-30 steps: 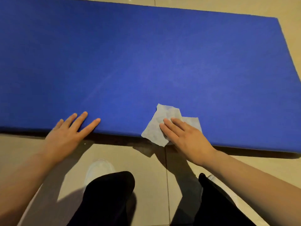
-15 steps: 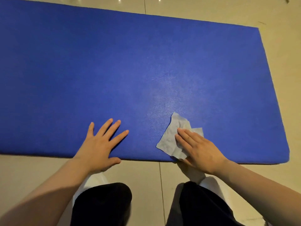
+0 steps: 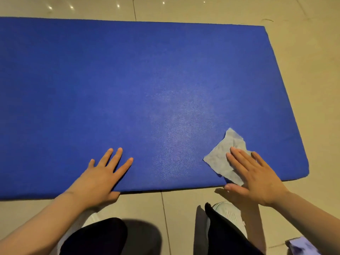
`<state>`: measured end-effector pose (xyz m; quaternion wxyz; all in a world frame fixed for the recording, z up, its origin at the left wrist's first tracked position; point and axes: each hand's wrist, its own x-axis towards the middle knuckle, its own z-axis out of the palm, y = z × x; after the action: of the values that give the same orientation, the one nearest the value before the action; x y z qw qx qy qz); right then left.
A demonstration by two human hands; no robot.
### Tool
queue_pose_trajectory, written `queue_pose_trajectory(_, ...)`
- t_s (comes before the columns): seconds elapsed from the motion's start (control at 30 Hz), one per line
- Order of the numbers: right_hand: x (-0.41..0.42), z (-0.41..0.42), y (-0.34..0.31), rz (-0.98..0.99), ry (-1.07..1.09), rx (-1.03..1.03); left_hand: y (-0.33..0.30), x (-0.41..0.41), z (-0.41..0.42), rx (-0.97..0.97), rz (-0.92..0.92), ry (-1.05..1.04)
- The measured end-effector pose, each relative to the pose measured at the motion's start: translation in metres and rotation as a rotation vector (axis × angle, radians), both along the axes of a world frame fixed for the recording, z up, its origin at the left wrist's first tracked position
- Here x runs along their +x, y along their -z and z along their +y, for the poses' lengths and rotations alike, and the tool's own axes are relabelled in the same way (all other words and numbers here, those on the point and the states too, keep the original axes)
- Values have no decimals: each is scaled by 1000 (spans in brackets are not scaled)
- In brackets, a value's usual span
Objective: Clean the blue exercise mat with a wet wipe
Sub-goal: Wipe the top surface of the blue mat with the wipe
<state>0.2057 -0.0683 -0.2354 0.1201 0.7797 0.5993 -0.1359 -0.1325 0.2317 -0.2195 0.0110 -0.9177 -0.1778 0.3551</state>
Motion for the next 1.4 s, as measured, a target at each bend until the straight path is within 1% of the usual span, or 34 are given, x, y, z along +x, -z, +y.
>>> queue_pose_trajectory(0.07,6,-9,-4,2,138,-10,-3,4,5,-30,-31,13)
queue_pose_trajectory(0.13,15,-10,-3,23,328,-28,-10,12,8,-38,-136,13)
queue_pose_trajectory(0.2,28,-4,-1,2,508,-34,-19,31,7,-68,-210,-79)
queue_pose_trajectory(0.27,46,1,2,-32,644,63,-28,60,3,-86,-247,-153)
queue_pose_trajectory(0.33,68,6,1,28,787,143,-27,88,-2,-149,-180,-205)
queue_pose_trajectory(0.37,78,7,1,76,826,165,-28,103,-4,-167,-115,-240)
queue_pose_trajectory(0.5,103,10,2,146,849,160,-18,151,-4,-214,-61,-318)
queue_pose_trajectory(0.57,112,9,9,159,880,104,-14,164,-3,-246,6,-368)
queue_pose_trajectory(0.67,129,8,17,134,927,8,-11,169,-5,-272,48,-397)
queue_pose_trajectory(0.73,142,12,16,122,942,7,-10,168,-5,-288,57,-417)
queue_pose_trajectory(0.8,157,18,14,152,982,11,-9,168,-5,-298,42,-422)
queue_pose_trajectory(0.87,169,25,8,284,1070,87,-9,169,-4,-303,44,-419)
queue_pose_trajectory(0.97,179,30,2,537,1184,307,-7,169,-3,-320,31,-432)
queue_pose_trajectory(1.03,182,31,1,683,1280,367,-6,167,-3,-325,15,-433)
queue_pose_trajectory(1.07,183,31,2,702,1314,376,-5,166,-4,-322,8,-431)
queue_pose_trajectory(1.17,195,30,0,596,1375,305,-5,167,-5,-313,-7,-430)
queue_pose_trajectory(1.23,206,34,-16,638,1450,291,-4,169,-5,-298,-14,-425)
queue_pose_trajectory(1.3,209,40,-44,733,1534,366,-6,170,-6,-289,5,-429)
queue_pose_trajectory(1.4,201,45,-78,700,1544,502,-4,173,-7,-289,51,-379)
